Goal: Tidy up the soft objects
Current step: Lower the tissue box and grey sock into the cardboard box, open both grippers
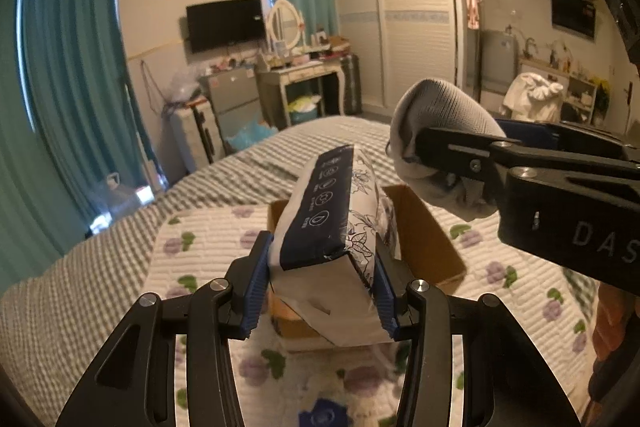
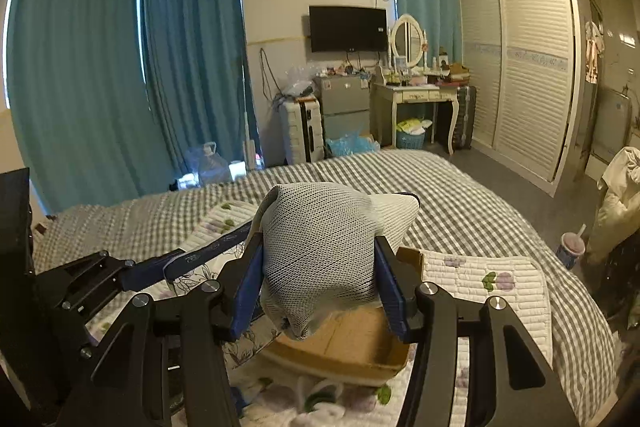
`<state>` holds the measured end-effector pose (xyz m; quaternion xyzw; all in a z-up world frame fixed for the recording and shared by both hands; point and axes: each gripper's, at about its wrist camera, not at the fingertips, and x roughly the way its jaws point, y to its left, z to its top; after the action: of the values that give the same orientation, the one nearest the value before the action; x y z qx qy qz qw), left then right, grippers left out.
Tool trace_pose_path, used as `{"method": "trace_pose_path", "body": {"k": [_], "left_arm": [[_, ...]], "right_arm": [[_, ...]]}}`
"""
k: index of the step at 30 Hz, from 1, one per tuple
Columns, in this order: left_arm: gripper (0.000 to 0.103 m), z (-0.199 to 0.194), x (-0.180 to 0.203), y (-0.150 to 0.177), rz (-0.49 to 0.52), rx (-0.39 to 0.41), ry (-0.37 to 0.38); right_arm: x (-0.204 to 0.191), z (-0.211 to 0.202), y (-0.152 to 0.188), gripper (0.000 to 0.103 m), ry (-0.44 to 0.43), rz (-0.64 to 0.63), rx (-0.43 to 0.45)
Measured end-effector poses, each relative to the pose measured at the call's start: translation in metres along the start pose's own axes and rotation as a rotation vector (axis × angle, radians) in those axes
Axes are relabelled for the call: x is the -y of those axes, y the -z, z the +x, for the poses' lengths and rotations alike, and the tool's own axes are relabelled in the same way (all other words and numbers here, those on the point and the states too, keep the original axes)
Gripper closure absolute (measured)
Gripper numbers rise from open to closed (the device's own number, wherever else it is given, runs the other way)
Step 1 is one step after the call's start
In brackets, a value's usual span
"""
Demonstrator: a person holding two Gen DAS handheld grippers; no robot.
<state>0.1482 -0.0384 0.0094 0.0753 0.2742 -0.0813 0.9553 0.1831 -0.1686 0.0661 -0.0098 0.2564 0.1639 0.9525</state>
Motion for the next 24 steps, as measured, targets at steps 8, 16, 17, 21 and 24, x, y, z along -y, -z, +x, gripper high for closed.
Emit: {"method": "trace_pose_path", "body": {"k": [8, 16, 17, 21, 24], "left_arm": [[0.058, 0.061, -0.008, 0.024, -0.021, -0.058, -0.001], [0.058, 0.086, -0.001, 0.013, 0.017, -0.039, 0.007], [0.056, 0.086, 0.000, 0.012, 0.021, -0.039, 0.003], [0.044, 0.088, -0.008, 0.012, -0.005, -0.054, 0.018], [0.022, 0.081, -0.015, 0.013, -0.033, -0.048, -0.001]], "right_arm": [[0.036, 0.084, 0.047, 0.051, 0.003, 0.039, -0.122], [0.052, 0.130, 0.085, 0.050, 0.002, 0.054, -0.181], [0.055, 0.133, 0.086, 0.048, 0.005, 0.065, -0.184], [0.061, 0.129, 0.084, 0.037, 0.034, 0.090, -0.185], [0.063, 0.118, 0.079, 0.026, 0.062, 0.093, -0.162]]}}
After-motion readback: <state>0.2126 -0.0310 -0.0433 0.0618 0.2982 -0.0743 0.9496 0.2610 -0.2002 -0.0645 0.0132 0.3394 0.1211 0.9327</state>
